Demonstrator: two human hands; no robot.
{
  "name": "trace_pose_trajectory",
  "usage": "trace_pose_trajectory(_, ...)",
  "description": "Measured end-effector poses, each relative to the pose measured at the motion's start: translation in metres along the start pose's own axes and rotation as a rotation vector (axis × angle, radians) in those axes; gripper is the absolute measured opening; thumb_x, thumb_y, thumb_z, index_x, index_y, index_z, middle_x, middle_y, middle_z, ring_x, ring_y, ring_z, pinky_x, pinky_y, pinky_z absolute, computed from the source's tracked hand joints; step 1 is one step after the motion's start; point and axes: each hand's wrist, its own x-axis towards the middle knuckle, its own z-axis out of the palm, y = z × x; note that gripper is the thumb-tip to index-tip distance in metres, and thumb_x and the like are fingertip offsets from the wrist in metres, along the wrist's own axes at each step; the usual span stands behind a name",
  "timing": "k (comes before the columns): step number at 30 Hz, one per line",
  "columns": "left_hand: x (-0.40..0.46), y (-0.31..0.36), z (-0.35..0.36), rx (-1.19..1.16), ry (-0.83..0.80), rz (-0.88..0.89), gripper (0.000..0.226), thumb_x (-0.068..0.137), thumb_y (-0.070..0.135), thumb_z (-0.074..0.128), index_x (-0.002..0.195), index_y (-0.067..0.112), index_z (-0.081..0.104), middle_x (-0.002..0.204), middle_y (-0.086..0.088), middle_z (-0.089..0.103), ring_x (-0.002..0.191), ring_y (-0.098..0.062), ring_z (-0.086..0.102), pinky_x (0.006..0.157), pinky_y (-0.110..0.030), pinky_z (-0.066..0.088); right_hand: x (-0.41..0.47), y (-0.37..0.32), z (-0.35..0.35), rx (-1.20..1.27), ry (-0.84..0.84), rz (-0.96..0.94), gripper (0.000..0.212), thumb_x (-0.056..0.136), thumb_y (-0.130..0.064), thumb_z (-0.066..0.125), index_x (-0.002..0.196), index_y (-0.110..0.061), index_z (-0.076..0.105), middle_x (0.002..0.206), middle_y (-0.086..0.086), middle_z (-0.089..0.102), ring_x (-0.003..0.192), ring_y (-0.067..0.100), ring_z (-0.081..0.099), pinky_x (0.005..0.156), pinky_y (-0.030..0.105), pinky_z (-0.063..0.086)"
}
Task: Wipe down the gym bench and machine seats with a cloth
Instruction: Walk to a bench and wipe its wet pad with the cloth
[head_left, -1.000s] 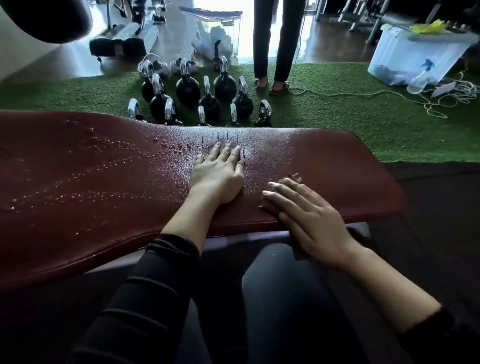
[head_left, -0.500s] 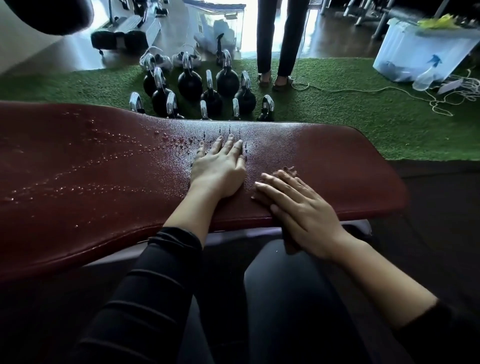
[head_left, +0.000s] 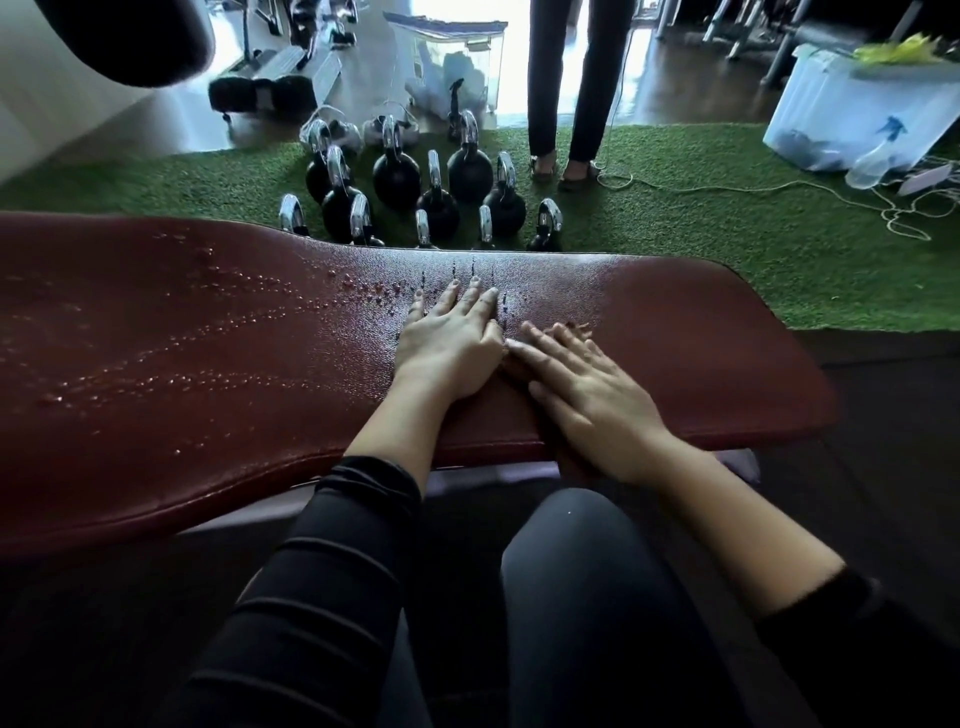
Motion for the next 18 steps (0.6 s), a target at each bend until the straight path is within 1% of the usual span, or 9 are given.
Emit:
trace_pose_trajectory(2, 0.000, -0.001, 0.000, -0.012, -0.005, 0.004, 0.054, 0.102, 0.038, 0.021, 0.154, 0.032, 0.008, 0.161, 0.012, 0.001, 0.148, -0.007, -0.003, 0.120, -0.037, -0.007, -0.021, 0.008, -0.004, 0.010, 0.014, -0.098, 0.053, 0.093, -0.051, 0.017, 0.144, -0.039, 0.025, 0.152, -0.021, 0.014, 0.144, 0.004, 0.007, 0.117, 0.024, 0.001)
trace_pose_trajectory(4, -0.001, -0.003, -0.003, -0.053, -0.018, 0.018, 0.054, 0.103, 0.039, 0.024, 0.154, 0.030, 0.010, 0.161, 0.012, 0.002, 0.148, -0.006, -0.002, 0.120, -0.035, -0.007, -0.027, 0.025, -0.012, 0.018, -0.011, -0.118, 0.051, 0.093, -0.051, 0.020, 0.143, -0.040, 0.026, 0.152, -0.021, 0.018, 0.144, 0.002, 0.009, 0.118, 0.023, 0.003)
trace_pose_trajectory(7, -0.008, -0.013, -0.014, -0.178, 0.015, 0.050, 0.055, 0.103, 0.037, 0.036, 0.154, 0.026, 0.018, 0.161, 0.010, 0.009, 0.147, -0.004, 0.003, 0.120, -0.034, -0.002, -0.016, 0.041, -0.019, 0.052, -0.022, -0.048, 0.047, 0.094, -0.052, 0.026, 0.140, -0.043, 0.023, 0.150, -0.023, 0.018, 0.144, 0.002, 0.009, 0.115, 0.015, -0.002)
trace_pose_trajectory(9, -0.014, -0.027, -0.023, -0.127, 0.068, 0.045, 0.055, 0.102, 0.037, 0.038, 0.153, 0.027, 0.020, 0.161, 0.011, 0.012, 0.147, -0.004, 0.006, 0.120, -0.037, 0.000, 0.002, 0.044, -0.019, 0.078, -0.040, 0.027, 0.045, 0.098, -0.045, 0.034, 0.141, -0.044, 0.022, 0.150, -0.024, 0.016, 0.144, 0.003, 0.007, 0.115, 0.016, -0.002)
trace_pose_trajectory(10, -0.015, -0.037, -0.027, -0.073, 0.082, 0.018, 0.056, 0.102, 0.037, 0.038, 0.153, 0.027, 0.019, 0.161, 0.010, 0.012, 0.147, -0.005, 0.007, 0.120, -0.039, -0.001, 0.012, 0.043, -0.020, 0.079, -0.063, 0.054, 0.046, 0.099, -0.042, 0.035, 0.143, -0.043, 0.021, 0.152, -0.023, 0.015, 0.144, 0.003, 0.005, 0.116, 0.019, -0.002)
trace_pose_trajectory(12, -0.016, -0.059, -0.033, 0.018, 0.067, -0.090, 0.056, 0.102, 0.041, 0.034, 0.154, 0.026, 0.018, 0.161, 0.009, 0.011, 0.148, -0.008, 0.006, 0.120, -0.044, -0.003, 0.031, 0.034, -0.020, 0.072, -0.109, 0.078, 0.050, 0.099, -0.040, 0.035, 0.146, -0.040, 0.016, 0.156, -0.016, 0.013, 0.144, 0.003, 0.001, 0.116, 0.022, 0.000)
trace_pose_trajectory(15, -0.018, -0.082, -0.035, 0.086, 0.025, -0.220, 0.060, 0.101, 0.052, 0.024, 0.155, 0.028, 0.013, 0.162, 0.010, 0.005, 0.149, -0.012, 0.001, 0.118, -0.051, -0.008, 0.051, 0.013, -0.021, 0.083, -0.119, 0.065, 0.054, 0.099, -0.039, 0.037, 0.148, -0.036, 0.014, 0.157, -0.007, 0.013, 0.144, 0.004, 0.002, 0.111, 0.016, 0.003)
trace_pose_trajectory(16, -0.018, -0.083, -0.034, 0.103, 0.018, -0.231, 0.060, 0.100, 0.054, 0.021, 0.155, 0.030, 0.010, 0.162, 0.011, 0.002, 0.149, -0.012, 0.000, 0.118, -0.051, -0.009, 0.056, 0.009, -0.020, 0.084, -0.117, 0.034, 0.053, 0.099, -0.039, 0.038, 0.147, -0.037, 0.016, 0.157, -0.008, 0.014, 0.144, 0.004, 0.002, 0.110, 0.014, 0.003)
trace_pose_trajectory(18, -0.019, -0.083, -0.030, 0.127, 0.020, -0.241, 0.060, 0.100, 0.055, 0.016, 0.155, 0.032, 0.006, 0.162, 0.011, -0.003, 0.149, -0.013, -0.003, 0.117, -0.051, -0.011, 0.063, 0.006, -0.017, 0.074, -0.146, -0.034, 0.050, 0.099, -0.039, 0.036, 0.146, -0.038, 0.020, 0.156, -0.015, 0.013, 0.144, 0.003, 0.001, 0.108, 0.012, -0.001)
